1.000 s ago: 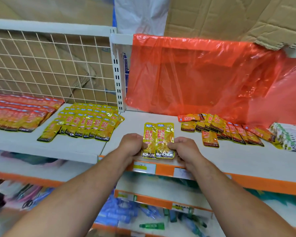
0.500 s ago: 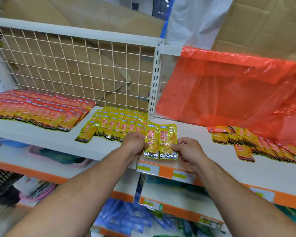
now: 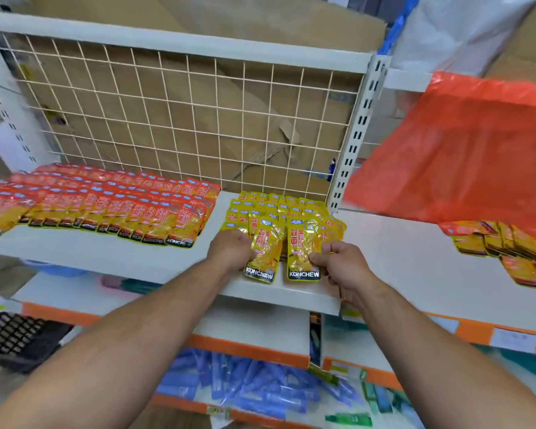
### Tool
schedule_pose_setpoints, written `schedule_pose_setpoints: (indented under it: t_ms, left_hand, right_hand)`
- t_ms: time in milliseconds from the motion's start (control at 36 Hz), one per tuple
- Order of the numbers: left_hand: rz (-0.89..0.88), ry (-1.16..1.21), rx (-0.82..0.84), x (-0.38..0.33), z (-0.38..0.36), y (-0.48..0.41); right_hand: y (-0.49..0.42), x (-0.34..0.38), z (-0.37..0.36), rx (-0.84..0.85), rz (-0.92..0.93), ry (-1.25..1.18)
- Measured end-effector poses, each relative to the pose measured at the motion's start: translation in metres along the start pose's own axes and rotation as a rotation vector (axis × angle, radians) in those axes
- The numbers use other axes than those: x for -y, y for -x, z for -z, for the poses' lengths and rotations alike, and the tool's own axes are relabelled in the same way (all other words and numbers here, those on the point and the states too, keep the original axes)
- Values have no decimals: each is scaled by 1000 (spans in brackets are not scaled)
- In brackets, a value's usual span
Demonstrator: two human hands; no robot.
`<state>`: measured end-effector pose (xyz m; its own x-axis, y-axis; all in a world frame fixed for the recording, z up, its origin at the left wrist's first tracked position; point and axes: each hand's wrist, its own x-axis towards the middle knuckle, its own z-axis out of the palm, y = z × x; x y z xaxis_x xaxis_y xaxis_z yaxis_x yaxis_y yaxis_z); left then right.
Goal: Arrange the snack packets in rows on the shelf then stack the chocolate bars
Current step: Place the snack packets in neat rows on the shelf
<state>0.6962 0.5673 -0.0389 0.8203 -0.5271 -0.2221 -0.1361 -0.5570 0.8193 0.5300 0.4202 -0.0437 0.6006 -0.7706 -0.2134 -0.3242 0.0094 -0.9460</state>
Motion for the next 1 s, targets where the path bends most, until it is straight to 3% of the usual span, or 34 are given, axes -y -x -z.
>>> schedule_pose_setpoints:
  t_ms: [528,1000]
  left_hand:
    - [-109,-315,-93,35,22,-18]
    - [-109,-489,-52,31,22,-18]
  right_hand:
    - [11,3,-42,-10,-32,-7]
    - [2,4,-57,-31,-41,17]
